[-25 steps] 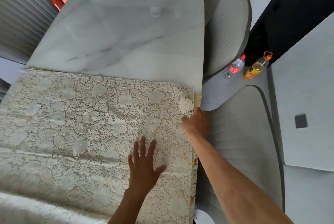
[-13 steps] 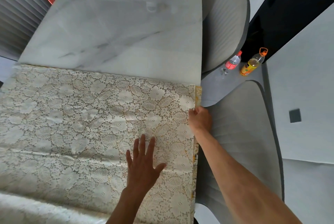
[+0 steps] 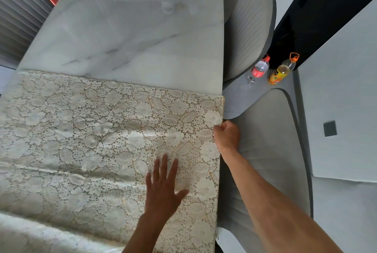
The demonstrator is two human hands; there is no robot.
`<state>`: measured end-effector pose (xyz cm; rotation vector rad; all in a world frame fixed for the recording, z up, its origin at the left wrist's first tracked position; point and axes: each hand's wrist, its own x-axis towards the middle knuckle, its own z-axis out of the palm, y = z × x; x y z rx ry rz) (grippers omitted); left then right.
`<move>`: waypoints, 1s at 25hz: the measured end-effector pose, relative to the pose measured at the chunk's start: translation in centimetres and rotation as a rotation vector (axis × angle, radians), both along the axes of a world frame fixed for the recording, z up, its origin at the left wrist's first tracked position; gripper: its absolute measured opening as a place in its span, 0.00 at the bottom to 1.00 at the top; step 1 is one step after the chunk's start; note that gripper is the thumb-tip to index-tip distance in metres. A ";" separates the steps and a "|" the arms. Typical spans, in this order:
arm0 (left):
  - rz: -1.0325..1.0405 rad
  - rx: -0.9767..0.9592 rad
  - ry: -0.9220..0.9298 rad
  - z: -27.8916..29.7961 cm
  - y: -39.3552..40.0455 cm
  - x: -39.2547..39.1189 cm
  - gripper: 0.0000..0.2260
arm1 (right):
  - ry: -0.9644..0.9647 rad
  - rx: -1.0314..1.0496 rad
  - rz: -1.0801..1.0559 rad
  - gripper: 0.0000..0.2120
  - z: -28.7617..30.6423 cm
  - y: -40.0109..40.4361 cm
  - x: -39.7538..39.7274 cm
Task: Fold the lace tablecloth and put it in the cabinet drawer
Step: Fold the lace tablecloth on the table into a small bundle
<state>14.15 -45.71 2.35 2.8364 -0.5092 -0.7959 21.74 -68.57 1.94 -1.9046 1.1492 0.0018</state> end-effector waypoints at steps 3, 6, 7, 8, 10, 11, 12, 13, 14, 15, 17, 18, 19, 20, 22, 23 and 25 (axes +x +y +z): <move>0.000 0.011 -0.006 -0.2 -0.1 -0.1 0.43 | -0.017 -0.004 -0.019 0.07 -0.2 -0.1 -0.1; -0.004 -0.005 -0.019 -0.5 0.1 0.0 0.42 | -0.012 -0.029 -0.018 0.05 -0.3 -0.3 -0.1; -0.007 -0.014 -0.024 -0.6 0.1 0.0 0.42 | -0.009 -0.035 -0.016 0.05 -0.3 -0.3 0.0; -0.013 -0.020 -0.028 -0.8 0.2 -0.1 0.41 | -0.005 -0.039 -0.015 0.06 -0.3 -0.3 0.0; -0.005 -0.036 -0.039 -0.9 0.4 -0.3 0.40 | 0.004 -0.052 -0.005 0.07 -0.2 -0.2 0.0; 0.011 -0.037 -0.051 -0.9 0.5 -0.4 0.39 | 0.004 -0.074 0.002 0.06 0.0 -0.2 -0.1; 0.033 -0.020 -0.063 -0.8 1.0 -0.5 0.38 | -0.003 -0.126 0.013 0.06 0.2 0.1 -0.3; 0.057 0.002 -0.070 -0.6 1.4 -0.6 0.37 | -0.021 -0.229 0.045 0.11 0.5 0.5 -0.6; 0.088 0.017 -0.069 -0.4 2.0 -0.6 0.36 | -0.045 -0.347 0.118 0.17 0.7 1.2 -1.0; 0.121 0.029 -0.059 -0.1 3.1 -0.7 0.35 | -0.084 -0.443 0.236 0.21 1.0 2.6 -1.6; 0.171 0.077 -0.020 0.6 5.7 -1.0 0.32 | -0.154 -0.494 0.568 0.24 1.7 7.1 -3.4; 0.189 0.103 0.003 1.0 7.0 -1.0 0.32 | -0.153 -0.467 0.750 0.24 1.7 9.6 -4.6; 0.205 0.121 0.024 1.3 8.5 -1.0 0.32 | -0.112 -0.426 0.924 0.23 1.5 11.8 -6.1; 0.217 0.142 0.040 1.7 10.6 -0.9 0.32 | -0.055 -0.401 1.067 0.22 1.4 13.9 -7.7; 0.181 0.197 0.028 2.3 14.7 -0.4 0.32 | 0.080 -0.419 1.159 0.25 0.6 16.0 -10.2; 0.154 0.214 0.007 2.5 17.3 0.0 0.31 | 0.146 -0.441 1.131 0.27 0.5 17.0 -11.1; 0.109 0.237 -0.021 2.6 22.6 0.7 0.30 | 0.256 -0.482 1.058 0.29 1.0 19.5 -12.9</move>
